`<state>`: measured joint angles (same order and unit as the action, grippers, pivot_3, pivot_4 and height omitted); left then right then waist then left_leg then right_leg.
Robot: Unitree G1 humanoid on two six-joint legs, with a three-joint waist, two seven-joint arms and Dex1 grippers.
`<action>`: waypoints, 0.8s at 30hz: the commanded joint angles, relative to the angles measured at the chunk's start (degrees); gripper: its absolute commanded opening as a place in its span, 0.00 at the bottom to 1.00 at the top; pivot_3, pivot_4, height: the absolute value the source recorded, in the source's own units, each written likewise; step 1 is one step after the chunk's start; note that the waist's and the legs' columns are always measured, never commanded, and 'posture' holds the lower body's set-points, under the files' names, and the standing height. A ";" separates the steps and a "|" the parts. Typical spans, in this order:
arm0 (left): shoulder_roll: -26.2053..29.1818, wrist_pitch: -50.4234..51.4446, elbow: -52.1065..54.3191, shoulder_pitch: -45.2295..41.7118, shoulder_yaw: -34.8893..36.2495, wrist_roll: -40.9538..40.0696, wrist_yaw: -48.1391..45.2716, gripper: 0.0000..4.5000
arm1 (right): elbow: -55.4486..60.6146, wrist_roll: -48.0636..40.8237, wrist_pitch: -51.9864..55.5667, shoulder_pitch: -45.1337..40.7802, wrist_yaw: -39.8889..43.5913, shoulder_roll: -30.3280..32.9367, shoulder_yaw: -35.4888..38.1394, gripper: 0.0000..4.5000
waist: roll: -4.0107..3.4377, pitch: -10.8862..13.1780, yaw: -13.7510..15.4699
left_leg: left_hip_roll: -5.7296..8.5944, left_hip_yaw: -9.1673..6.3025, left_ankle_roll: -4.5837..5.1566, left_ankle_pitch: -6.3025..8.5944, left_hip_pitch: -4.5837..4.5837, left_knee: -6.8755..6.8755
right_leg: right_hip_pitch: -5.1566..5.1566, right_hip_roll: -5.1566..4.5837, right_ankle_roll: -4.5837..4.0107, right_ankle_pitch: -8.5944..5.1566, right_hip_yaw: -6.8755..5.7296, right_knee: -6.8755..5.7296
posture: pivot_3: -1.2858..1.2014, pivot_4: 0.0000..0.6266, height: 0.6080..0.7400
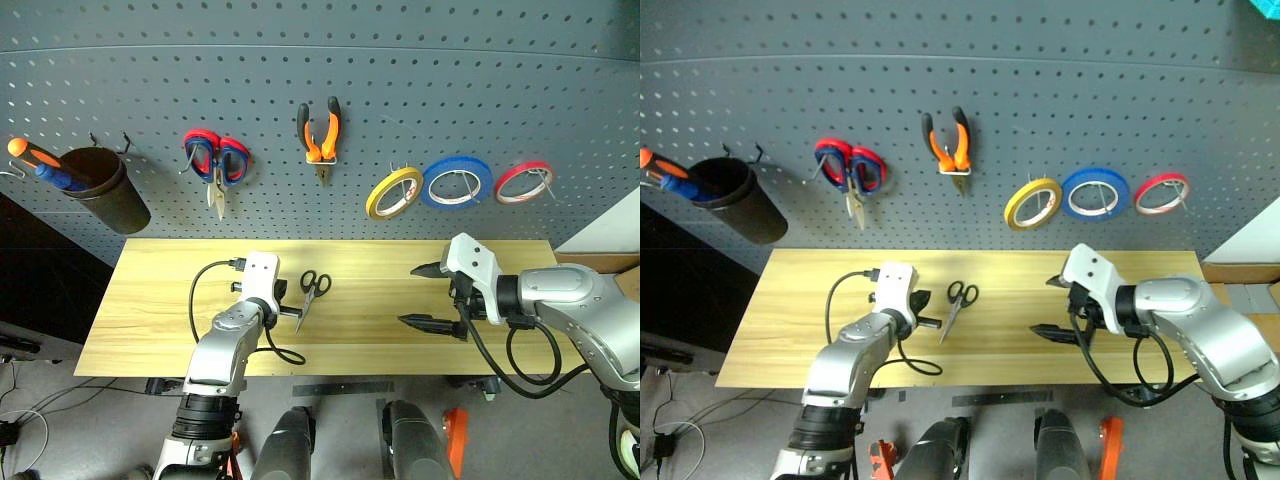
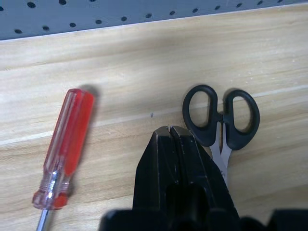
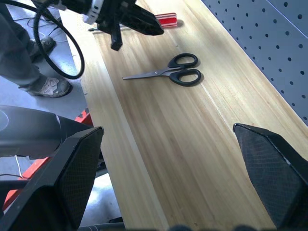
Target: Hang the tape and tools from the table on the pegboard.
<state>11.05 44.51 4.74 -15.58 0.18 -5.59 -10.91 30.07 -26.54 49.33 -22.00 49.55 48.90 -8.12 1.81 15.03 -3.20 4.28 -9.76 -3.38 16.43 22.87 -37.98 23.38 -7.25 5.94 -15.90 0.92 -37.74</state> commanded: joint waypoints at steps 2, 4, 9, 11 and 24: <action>0.42 3.36 3.23 -0.50 -0.94 -2.39 -2.90 0.20 | 1.50 -0.54 -0.18 -0.76 -0.07 0.01 1.24 1.00 | 0.00 0.00 0.01 | 0.00 -0.01 0.00 0.00 0.01 0.00 | 0.00 0.00 0.00 0.00 -0.01 0.00 | 0.46 0.45 1.00; 1.08 7.16 1.57 -1.85 -2.61 -1.15 -2.61 0.35 | 1.47 -0.57 -0.05 -0.81 -0.15 -0.06 1.21 1.00 | 0.00 0.00 -0.01 | 0.00 0.00 0.00 0.00 0.00 0.00 | 0.00 0.00 0.00 0.00 -0.01 0.00 | 0.46 0.45 1.00; 1.27 12.93 -1.80 -4.95 -5.03 -0.59 -2.55 0.57 | 1.34 0.13 -0.79 -0.74 -0.91 -1.14 0.48 1.00 | 0.00 0.00 -0.09 | 0.01 0.01 0.01 0.00 0.00 -0.01 | 0.00 0.01 0.00 0.00 -0.01 -0.04 | 0.46 0.46 1.00; 1.24 13.93 -2.78 -5.78 -5.52 -0.66 -2.69 0.57 | 1.20 1.17 -1.55 -0.54 -1.38 -1.46 -0.28 1.00 | 0.01 0.00 -0.09 | 0.01 0.00 0.00 0.00 0.00 -0.01 | 0.00 0.01 0.00 0.00 -0.02 -0.04 | 0.46 0.46 1.00; 0.83 15.84 -12.96 -11.21 -3.17 -1.49 -3.23 0.57 | 3.30 2.39 -1.40 1.74 -2.50 -2.35 -2.12 1.00 | -0.01 0.04 -0.19 | 0.00 0.01 0.00 0.00 0.00 -0.01 | 0.02 0.01 0.00 0.00 0.00 -0.05 | 0.45 0.48 1.00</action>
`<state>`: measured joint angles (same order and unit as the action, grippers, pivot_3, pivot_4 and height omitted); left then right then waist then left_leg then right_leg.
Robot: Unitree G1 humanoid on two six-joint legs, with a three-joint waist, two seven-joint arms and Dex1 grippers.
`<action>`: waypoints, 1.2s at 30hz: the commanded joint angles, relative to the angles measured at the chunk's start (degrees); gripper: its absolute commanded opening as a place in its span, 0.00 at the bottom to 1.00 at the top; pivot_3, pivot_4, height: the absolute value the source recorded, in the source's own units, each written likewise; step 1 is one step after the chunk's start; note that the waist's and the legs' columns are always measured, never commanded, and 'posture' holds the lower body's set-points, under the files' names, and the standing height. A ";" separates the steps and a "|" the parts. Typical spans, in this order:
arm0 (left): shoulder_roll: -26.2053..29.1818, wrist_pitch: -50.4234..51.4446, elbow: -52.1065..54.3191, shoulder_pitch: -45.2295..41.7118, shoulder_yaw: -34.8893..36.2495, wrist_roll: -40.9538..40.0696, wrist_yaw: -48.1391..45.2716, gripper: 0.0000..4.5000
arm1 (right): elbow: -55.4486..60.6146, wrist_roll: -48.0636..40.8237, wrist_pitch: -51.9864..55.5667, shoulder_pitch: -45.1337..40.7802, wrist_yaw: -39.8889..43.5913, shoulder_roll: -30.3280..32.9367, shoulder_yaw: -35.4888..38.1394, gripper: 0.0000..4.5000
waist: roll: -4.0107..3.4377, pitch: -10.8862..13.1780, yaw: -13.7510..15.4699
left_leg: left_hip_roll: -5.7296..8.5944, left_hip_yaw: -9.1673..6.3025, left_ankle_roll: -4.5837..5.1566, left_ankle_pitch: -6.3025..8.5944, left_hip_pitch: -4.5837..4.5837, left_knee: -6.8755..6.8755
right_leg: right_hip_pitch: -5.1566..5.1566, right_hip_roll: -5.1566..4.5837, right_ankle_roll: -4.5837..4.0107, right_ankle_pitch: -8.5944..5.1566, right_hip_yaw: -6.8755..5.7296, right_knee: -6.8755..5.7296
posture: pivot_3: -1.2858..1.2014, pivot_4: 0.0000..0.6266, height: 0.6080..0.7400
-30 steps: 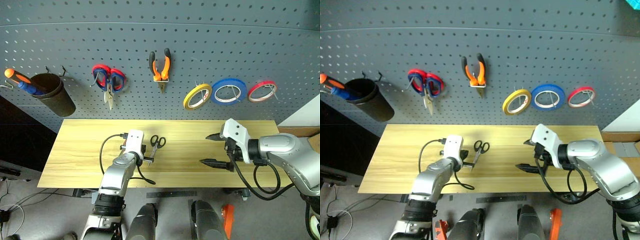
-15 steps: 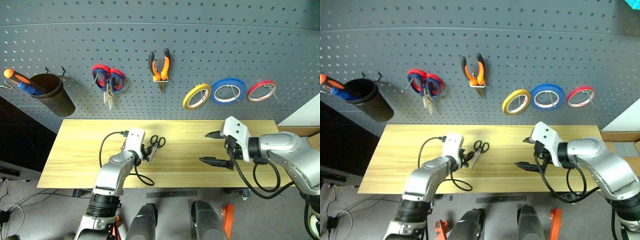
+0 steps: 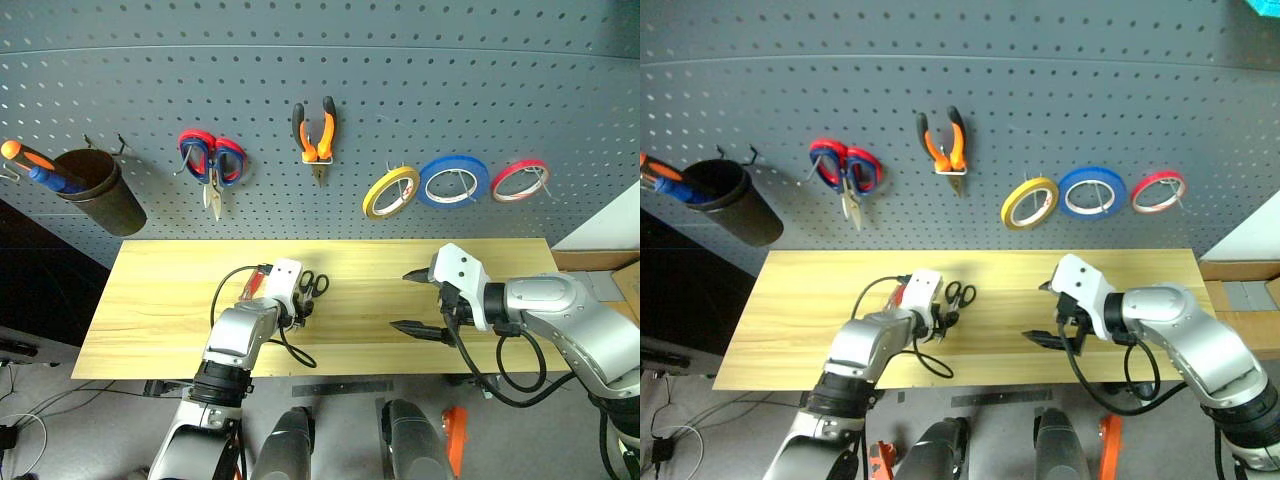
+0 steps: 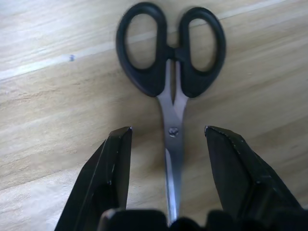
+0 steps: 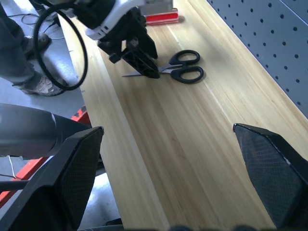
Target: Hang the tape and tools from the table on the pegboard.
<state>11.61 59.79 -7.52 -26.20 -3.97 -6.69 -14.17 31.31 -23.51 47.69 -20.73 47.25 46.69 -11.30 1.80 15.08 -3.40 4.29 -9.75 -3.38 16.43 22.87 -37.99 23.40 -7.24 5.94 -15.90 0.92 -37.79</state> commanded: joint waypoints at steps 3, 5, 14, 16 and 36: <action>0.16 1.35 -1.67 -0.76 0.89 -0.55 -0.49 0.57 | 2.16 -0.89 0.43 0.54 -0.14 -0.14 1.11 1.00 | 0.00 0.00 0.03 | 0.01 0.00 0.00 0.00 0.00 0.00 | 0.00 0.00 0.00 0.00 0.00 0.00 | 0.46 0.48 1.00; 0.10 1.44 -2.64 -1.02 0.38 -0.46 -0.95 0.57 | 2.12 -1.02 0.50 0.45 -0.06 -0.21 1.06 1.00 | 0.00 0.00 0.03 | 0.00 0.00 0.00 0.00 -0.01 0.00 | 0.00 0.00 0.00 0.00 0.00 -0.01 | 0.46 0.48 1.00; -0.12 -2.31 -4.47 -3.01 -1.86 0.36 -2.19 0.57 | 2.22 -1.24 0.76 0.57 0.17 -0.17 0.97 1.00 | -0.01 0.00 0.14 | 0.01 -0.01 0.00 0.00 -0.02 -0.02 | -0.01 0.00 0.00 0.00 0.00 -0.07 | 0.46 0.48 1.00; -0.89 -3.41 -4.67 -3.24 -0.56 -0.57 -2.11 0.57 | 2.30 -1.39 0.94 0.60 0.23 -0.14 0.99 1.00 | -0.01 0.00 0.13 | 0.01 0.01 0.00 0.00 -0.03 -0.03 | -0.01 -0.01 0.00 0.00 0.01 -0.06 | 0.46 0.48 1.00; -2.68 3.30 -10.70 -6.35 -1.49 0.19 -0.81 0.99 | 1.83 -1.15 1.06 0.09 0.10 -1.02 0.61 1.00 | -0.03 0.02 0.13 | 0.02 0.01 0.00 0.00 -0.07 -0.03 | -0.04 -0.01 0.00 0.00 0.01 -0.09 | 0.46 0.48 1.00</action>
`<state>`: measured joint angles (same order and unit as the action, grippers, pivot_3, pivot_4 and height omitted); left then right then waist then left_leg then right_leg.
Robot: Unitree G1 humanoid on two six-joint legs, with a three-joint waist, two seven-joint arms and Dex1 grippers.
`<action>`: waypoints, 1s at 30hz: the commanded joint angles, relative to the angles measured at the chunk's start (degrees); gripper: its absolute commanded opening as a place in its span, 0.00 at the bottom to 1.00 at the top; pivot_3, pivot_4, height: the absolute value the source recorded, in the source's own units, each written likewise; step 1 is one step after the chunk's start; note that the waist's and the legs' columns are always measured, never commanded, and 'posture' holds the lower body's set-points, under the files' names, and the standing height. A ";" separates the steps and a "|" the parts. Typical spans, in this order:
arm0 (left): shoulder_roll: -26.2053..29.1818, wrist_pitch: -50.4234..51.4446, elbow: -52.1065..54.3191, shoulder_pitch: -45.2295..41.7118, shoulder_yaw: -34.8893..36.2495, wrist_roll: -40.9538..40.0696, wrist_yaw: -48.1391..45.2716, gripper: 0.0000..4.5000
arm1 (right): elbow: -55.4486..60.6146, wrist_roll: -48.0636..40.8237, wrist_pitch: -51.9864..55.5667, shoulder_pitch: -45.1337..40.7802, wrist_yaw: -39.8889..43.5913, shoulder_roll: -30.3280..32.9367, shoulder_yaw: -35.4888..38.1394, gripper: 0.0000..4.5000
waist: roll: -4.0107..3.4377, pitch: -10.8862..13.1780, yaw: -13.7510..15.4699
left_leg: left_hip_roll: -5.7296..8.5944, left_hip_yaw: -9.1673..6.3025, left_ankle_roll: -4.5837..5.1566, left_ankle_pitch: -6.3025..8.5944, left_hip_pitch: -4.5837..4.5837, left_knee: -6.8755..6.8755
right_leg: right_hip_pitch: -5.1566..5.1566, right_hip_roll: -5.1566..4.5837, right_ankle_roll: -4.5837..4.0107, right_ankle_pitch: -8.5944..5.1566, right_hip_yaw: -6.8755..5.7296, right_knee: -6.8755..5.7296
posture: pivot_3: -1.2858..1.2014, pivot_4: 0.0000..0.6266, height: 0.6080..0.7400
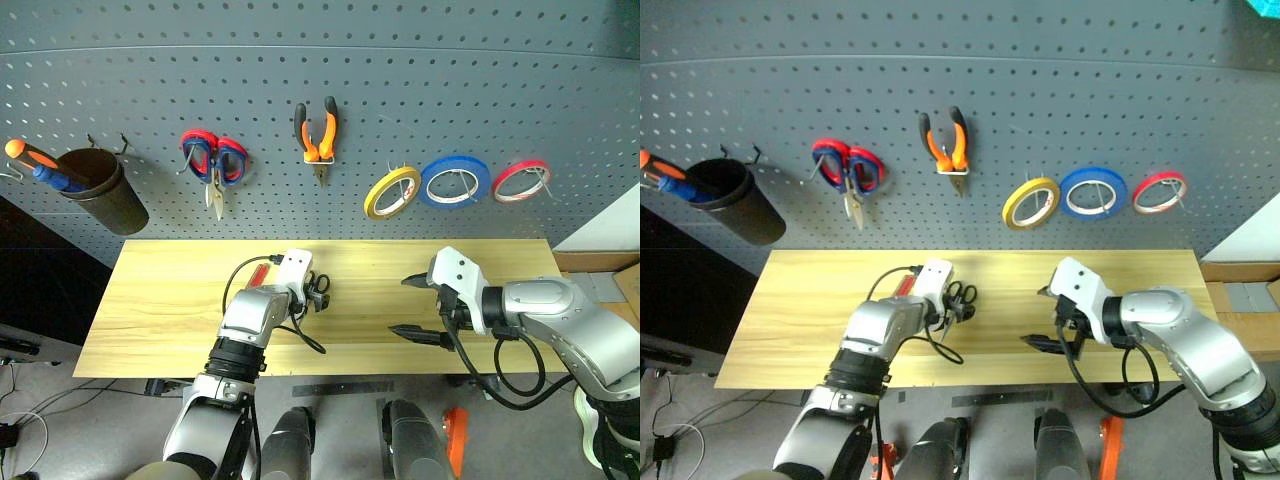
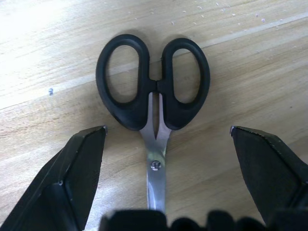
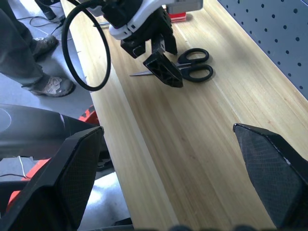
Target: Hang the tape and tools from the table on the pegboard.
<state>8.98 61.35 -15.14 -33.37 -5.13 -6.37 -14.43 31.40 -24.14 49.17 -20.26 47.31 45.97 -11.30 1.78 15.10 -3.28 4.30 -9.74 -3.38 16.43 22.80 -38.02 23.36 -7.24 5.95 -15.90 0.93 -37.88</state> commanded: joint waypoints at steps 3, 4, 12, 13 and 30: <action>0.07 1.83 -4.67 0.32 -0.11 -0.29 -0.94 0.99 | 1.83 -0.53 -0.32 -0.34 -0.04 -0.48 0.55 1.00 | -0.02 -0.01 0.01 | 0.00 0.00 0.00 0.00 -0.07 0.00 | -0.06 0.00 0.00 0.00 0.00 -0.02 | 0.46 0.47 1.00; 0.07 1.77 -4.97 0.20 -0.15 -0.31 -1.06 0.95 | 1.87 -0.56 -0.27 -0.30 -0.05 -0.53 0.57 1.00 | -0.02 -0.01 0.01 | 0.00 0.00 0.00 0.00 -0.09 0.00 | -0.08 0.00 0.00 0.00 0.00 -0.02 | 0.46 0.47 1.00; 0.86 -0.57 -7.53 -0.60 -1.65 0.61 -2.14 0.42 | 2.18 -0.62 -0.09 0.06 -0.06 -0.51 0.75 1.00 | -0.04 -0.02 0.00 | 0.00 0.01 0.00 0.00 -0.13 -0.01 | -0.09 0.00 0.00 0.00 0.01 -0.05 | 0.46 0.47 1.00; 0.93 -0.90 -7.68 -0.61 -1.64 0.68 -2.22 0.34 | 2.20 -0.62 -0.09 0.09 -0.07 -0.48 0.78 1.00 | -0.04 -0.02 0.02 | 0.00 0.01 0.00 0.00 -0.13 -0.01 | -0.09 0.00 0.00 0.00 0.01 -0.05 | 0.46 0.47 1.00; 4.84 -8.50 1.12 5.52 0.31 1.06 -3.30 0.00 | 2.29 -1.12 0.59 -1.08 -1.58 -1.21 2.65 1.00 | -0.05 -0.02 -0.36 | -0.03 0.01 -0.01 0.00 -0.15 -0.01 | -0.10 0.01 0.00 0.00 0.03 -0.06 | 0.46 0.48 1.00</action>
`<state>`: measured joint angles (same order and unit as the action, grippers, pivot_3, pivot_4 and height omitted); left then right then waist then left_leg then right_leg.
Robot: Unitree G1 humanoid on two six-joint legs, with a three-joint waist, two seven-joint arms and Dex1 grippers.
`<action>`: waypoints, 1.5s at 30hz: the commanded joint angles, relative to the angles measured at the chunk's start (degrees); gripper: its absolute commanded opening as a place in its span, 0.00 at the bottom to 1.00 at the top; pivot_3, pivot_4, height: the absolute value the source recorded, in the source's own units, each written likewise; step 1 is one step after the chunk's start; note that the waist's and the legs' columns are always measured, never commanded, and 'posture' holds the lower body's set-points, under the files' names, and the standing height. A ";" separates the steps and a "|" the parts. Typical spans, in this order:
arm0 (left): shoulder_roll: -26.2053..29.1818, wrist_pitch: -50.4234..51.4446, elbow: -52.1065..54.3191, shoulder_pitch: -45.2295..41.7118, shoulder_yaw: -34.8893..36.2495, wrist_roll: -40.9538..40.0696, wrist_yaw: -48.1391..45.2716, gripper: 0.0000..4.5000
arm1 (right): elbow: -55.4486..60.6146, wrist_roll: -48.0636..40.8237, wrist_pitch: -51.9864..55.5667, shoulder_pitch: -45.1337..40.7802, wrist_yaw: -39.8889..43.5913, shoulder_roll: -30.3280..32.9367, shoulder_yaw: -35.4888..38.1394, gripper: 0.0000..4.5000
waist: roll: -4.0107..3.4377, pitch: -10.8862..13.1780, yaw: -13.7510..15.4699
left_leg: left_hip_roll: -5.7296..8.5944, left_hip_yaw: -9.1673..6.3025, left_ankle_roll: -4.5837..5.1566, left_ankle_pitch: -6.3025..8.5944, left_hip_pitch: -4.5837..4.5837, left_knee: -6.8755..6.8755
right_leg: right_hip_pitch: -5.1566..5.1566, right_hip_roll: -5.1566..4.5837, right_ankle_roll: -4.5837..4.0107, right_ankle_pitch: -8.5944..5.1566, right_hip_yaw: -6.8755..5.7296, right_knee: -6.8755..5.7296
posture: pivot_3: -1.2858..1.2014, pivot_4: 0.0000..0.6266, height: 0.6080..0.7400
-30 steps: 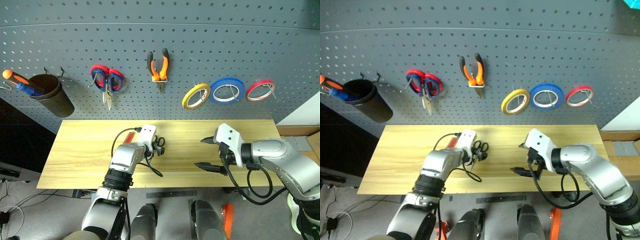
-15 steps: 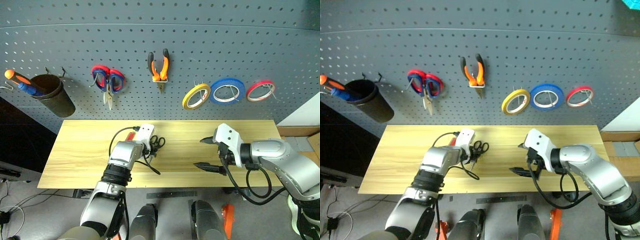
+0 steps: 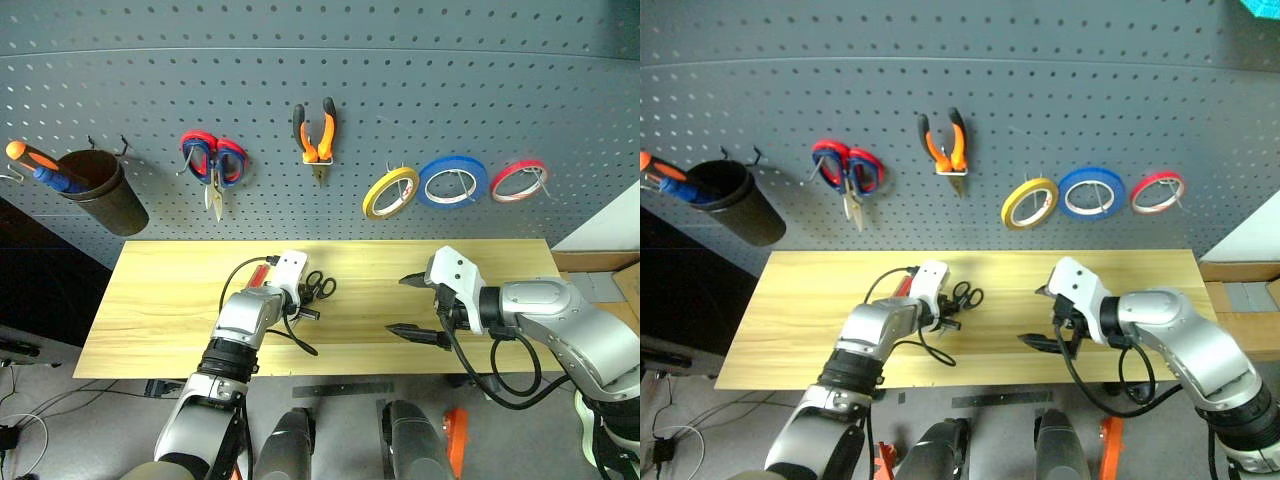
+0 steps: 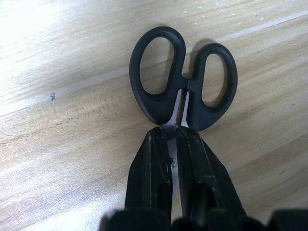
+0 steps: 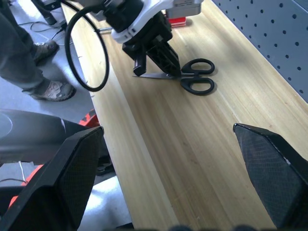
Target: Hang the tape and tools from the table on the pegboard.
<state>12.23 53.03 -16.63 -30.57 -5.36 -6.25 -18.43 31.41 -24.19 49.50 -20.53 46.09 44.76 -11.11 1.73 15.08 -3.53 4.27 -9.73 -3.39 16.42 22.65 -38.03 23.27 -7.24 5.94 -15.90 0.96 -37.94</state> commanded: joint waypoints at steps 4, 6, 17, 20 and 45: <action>1.96 -1.45 8.65 5.36 2.12 -0.08 1.08 0.00 | 2.61 -1.47 0.75 -1.41 -0.54 0.19 3.39 1.00 | -0.03 0.05 -0.21 | 0.00 -0.01 0.00 0.00 0.04 0.02 | 0.03 0.00 0.00 0.00 0.00 0.01 | 0.46 0.48 1.00; 2.01 -1.94 11.94 6.65 3.43 -0.89 1.13 0.00 | 2.93 -1.83 1.06 -1.77 -0.66 0.29 3.89 1.00 | -0.03 0.09 -0.10 | 0.01 -0.01 0.00 0.00 0.09 0.02 | 0.07 0.00 0.00 0.00 -0.01 0.05 | 0.45 0.48 1.00; 6.90 -22.19 38.21 25.23 15.18 -5.05 -2.69 0.00 | 5.84 -1.42 -5.23 -2.71 -4.46 -1.45 9.60 1.00 | -0.21 0.44 -0.15 | -0.04 0.06 -0.01 0.02 0.26 0.14 | 0.27 -0.06 -0.02 0.01 0.01 0.23 | 0.46 0.47 1.00; 6.18 -23.52 45.82 31.02 19.35 -7.02 -1.63 0.00 | 6.45 -6.06 -4.68 -3.91 -4.07 -3.42 12.38 1.00 | -0.20 0.47 0.00 | -0.03 0.06 0.02 0.04 0.27 0.13 | 0.26 -0.08 -0.02 0.01 0.00 0.27 | 0.47 0.46 1.00; 7.02 -23.76 56.64 25.25 26.66 -13.77 4.72 0.00 | -0.38 -10.71 -10.83 -9.05 0.96 -3.69 12.62 1.00 | -0.19 0.32 1.82 | 0.00 0.05 0.01 0.03 0.25 0.07 | 0.18 -0.04 -0.02 0.01 -0.05 0.20 | 0.50 0.31 1.00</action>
<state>18.86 29.65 39.46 -4.94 20.51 -19.09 -14.23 30.02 -34.94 40.18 -28.86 46.35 40.36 0.88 1.55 15.40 -1.70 4.27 -9.68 -3.38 16.45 22.90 -37.97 23.44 -7.28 5.93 -15.89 0.91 -37.74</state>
